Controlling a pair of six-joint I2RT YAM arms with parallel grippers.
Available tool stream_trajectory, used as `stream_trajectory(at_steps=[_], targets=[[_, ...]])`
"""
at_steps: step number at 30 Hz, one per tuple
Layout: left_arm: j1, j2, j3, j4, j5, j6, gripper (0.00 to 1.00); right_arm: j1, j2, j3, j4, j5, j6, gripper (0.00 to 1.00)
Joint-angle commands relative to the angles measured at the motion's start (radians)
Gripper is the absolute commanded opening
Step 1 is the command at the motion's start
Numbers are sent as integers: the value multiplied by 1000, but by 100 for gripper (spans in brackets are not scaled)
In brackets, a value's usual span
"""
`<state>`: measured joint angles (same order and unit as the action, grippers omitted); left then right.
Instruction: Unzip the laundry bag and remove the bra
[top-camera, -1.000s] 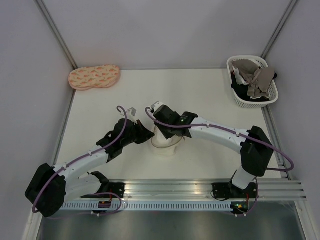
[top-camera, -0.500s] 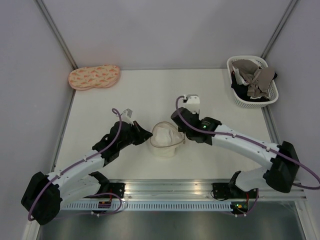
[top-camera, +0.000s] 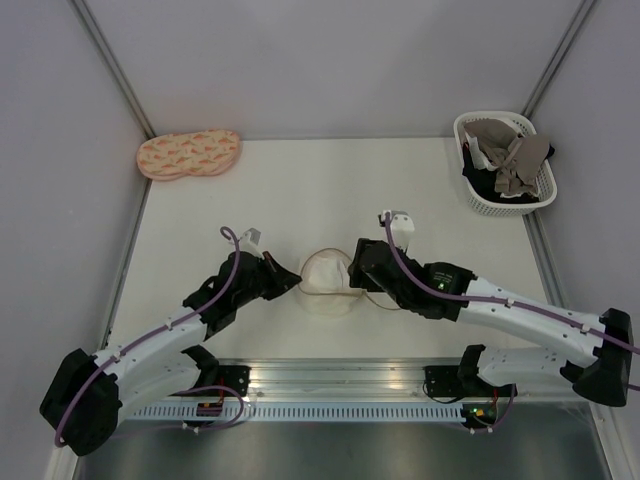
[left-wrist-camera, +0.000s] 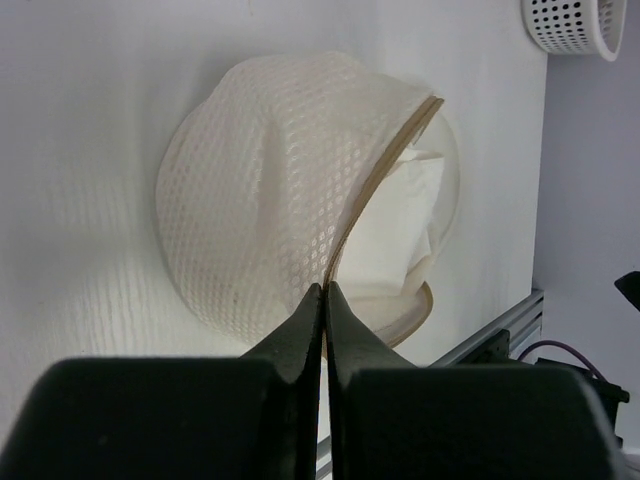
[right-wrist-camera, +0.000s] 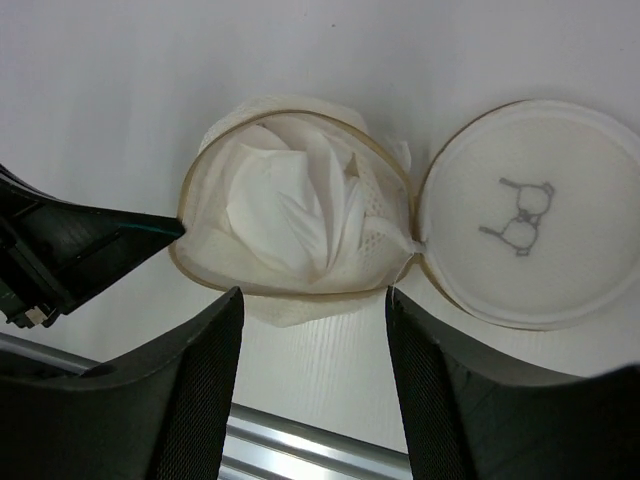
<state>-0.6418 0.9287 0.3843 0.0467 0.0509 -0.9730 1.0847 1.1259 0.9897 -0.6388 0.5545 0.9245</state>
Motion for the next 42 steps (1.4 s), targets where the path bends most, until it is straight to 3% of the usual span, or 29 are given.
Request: stream_trajectory(at_steps=[1,11,19,22,23,25,26,28,33,42], targets=[[-2,-8,-27,12,-6,-36,2,4,86,39,138,-90,-133,63],[-2,-7,-91,7,-31,-41,2,-129,324,21,376,-298,-329,63],[-2,33,-108,47,-26,-44,2,-150,488,23,479,-454,-352,60],[-2,30,-111,44,-29,-46,2,-154,514,1,519,-511,-332,52],[-2,24,-114,44,-32,-50,2,-154,514,-6,525,-539,-329,39],[-1,21,-116,45,-37,-50,2,-154,509,-32,542,-551,-317,26],[-2,24,-114,47,-39,-50,2,-154,505,-48,545,-551,-316,12],[-2,27,-114,51,-39,-52,2,-154,505,-57,542,-550,-316,1],[-2,50,-110,59,-29,-53,2,-157,462,-49,518,-550,-332,1],[2,15,-108,18,-46,-44,2,-273,181,-91,609,-886,-265,1]])
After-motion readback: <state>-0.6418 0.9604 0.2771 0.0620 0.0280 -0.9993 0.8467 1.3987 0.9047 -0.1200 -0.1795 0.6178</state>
